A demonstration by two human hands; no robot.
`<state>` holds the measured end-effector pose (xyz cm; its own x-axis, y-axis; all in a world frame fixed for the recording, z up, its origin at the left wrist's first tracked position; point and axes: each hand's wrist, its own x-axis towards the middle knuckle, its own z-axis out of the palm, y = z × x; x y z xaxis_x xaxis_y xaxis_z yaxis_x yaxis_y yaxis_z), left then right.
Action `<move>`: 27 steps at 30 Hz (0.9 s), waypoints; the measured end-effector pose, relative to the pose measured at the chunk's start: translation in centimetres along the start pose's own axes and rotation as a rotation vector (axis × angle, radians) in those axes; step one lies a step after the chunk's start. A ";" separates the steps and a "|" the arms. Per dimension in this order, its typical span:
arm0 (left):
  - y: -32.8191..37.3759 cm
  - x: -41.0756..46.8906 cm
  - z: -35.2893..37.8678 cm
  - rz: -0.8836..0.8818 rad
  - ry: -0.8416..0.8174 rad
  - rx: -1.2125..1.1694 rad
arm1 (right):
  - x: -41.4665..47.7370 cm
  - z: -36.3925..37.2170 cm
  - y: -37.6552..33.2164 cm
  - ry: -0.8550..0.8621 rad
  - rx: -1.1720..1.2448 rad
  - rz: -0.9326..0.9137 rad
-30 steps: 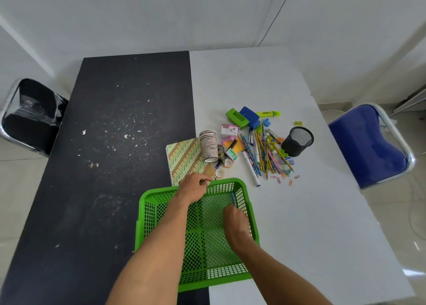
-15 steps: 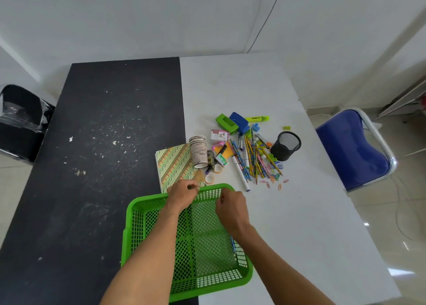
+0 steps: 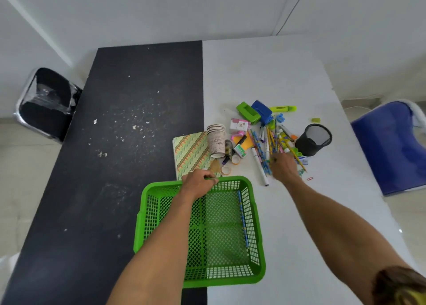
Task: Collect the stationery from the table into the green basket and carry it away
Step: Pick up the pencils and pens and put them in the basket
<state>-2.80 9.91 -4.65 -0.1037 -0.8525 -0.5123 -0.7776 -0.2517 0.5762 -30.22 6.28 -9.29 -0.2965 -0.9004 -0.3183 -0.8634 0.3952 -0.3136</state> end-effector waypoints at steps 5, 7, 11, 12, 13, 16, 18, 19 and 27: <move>0.1 0.2 0.2 0.018 0.008 -0.030 | -0.2 0.6 0.4 0.064 0.000 0.068; 0.0 0.2 0.4 0.019 0.014 -0.023 | -0.7 0.4 0.3 0.087 0.008 0.095; 0.1 0.0 0.6 0.020 0.031 -0.021 | -1.9 -0.5 -0.4 0.186 0.066 0.125; 0.3 -0.2 0.5 0.014 0.040 -0.005 | -2.2 -0.8 -0.7 0.201 0.081 0.127; 0.5 -0.4 0.5 0.008 0.051 0.021 | -2.4 -1.2 -1.0 0.205 0.092 0.136; 1.0 -0.8 0.3 -0.021 0.096 0.129 | -3.4 -2.6 -1.7 0.198 0.103 0.171; 1.3 -1.1 0.3 -0.039 0.124 0.190 | -4.0 -3.5 -1.7 0.196 0.089 0.187; 1.4 -1.3 0.3 -0.045 0.133 0.207 | -4.6 -4.0 -1.7 0.211 0.093 0.192; 2.3 -2.6 -0.2 -0.052 0.187 0.216 | -15.1 -4.2 -4.6 0.555 0.431 0.046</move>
<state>-4.17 11.47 -1.88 0.0405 -0.9158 -0.3997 -0.8948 -0.2113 0.3933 -23.47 17.24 0.73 -0.5924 -0.7955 0.1277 -0.6405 0.3689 -0.6735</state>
